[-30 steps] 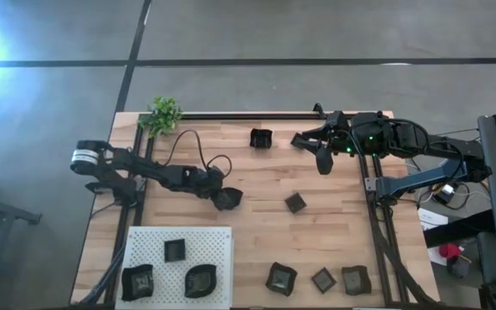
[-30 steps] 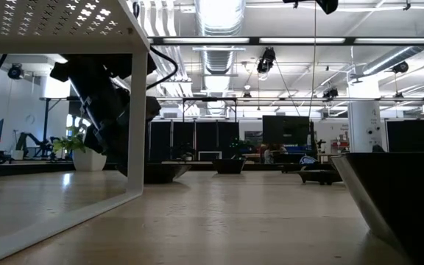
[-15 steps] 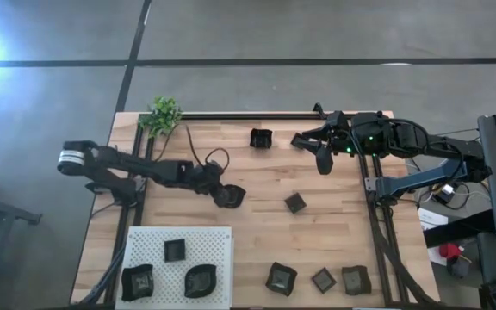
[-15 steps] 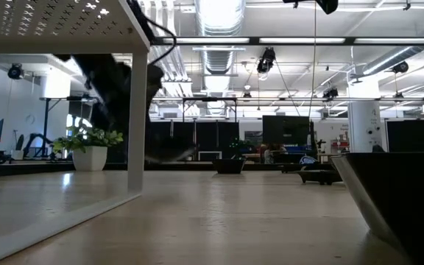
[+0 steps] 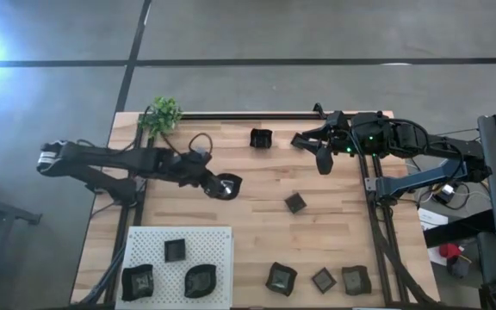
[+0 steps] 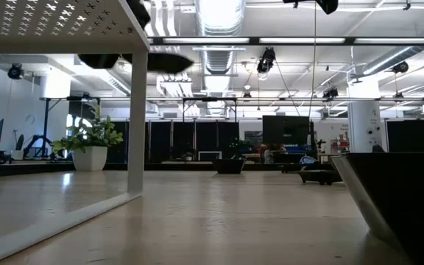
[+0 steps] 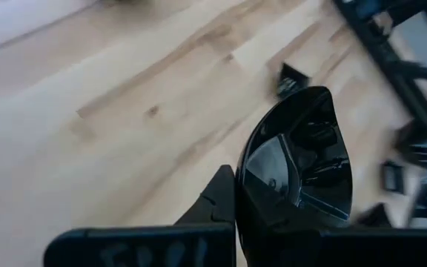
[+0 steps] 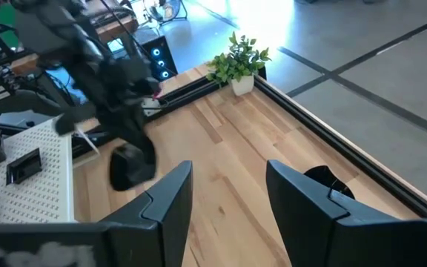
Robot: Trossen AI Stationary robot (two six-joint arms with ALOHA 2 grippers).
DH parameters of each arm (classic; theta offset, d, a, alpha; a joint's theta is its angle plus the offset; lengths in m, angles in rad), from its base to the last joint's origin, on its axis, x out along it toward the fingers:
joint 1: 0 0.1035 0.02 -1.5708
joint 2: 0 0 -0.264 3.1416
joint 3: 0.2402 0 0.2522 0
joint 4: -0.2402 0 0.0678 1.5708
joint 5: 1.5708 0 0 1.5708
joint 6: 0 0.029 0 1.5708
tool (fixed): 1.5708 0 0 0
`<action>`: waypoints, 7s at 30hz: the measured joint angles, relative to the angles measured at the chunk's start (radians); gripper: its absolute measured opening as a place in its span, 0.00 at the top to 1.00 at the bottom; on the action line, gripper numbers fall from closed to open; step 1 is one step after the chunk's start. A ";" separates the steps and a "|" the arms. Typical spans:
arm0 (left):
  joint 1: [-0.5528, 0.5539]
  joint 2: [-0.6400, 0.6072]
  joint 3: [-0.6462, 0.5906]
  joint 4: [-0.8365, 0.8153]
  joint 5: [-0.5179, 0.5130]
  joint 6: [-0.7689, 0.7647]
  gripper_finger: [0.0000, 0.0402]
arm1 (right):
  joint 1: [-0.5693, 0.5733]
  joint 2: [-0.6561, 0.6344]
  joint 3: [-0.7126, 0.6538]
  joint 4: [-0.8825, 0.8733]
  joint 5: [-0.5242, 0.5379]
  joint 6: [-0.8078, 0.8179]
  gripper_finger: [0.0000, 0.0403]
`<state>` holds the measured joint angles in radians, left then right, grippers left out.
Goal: Pick & Place Mini shaped plates
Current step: Stack the leaf shaped plate on top of the leaf shaped plate on the shelf, then stack the square plate on top of the square plate on the shelf
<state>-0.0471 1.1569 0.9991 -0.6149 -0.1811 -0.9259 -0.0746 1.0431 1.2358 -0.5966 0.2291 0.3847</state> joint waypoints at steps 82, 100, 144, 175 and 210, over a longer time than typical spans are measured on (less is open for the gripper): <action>-0.811 0.189 0.159 0.012 -0.108 -0.988 0.99 | 0.000 0.000 -0.006 0.000 0.008 0.012 0.59; -0.811 0.181 0.159 0.006 -0.070 -0.994 0.82 | 0.000 0.000 -0.006 0.000 0.008 0.012 0.59; -0.803 0.084 0.158 -0.040 -0.541 -0.701 0.82 | 0.000 0.000 -0.006 0.000 0.007 0.008 0.59; -0.435 -0.006 0.158 -0.183 -0.646 -0.226 0.82 | -0.001 0.000 -0.007 0.000 0.008 0.003 0.59; -0.175 -0.013 0.158 -0.179 -0.539 -0.017 0.82 | -0.144 0.002 -0.473 0.004 -0.099 0.386 0.59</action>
<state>-0.2226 1.1435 1.1572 -0.7937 -0.7203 -0.9429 -0.2188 1.0447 0.7625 -0.5927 0.1304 0.7710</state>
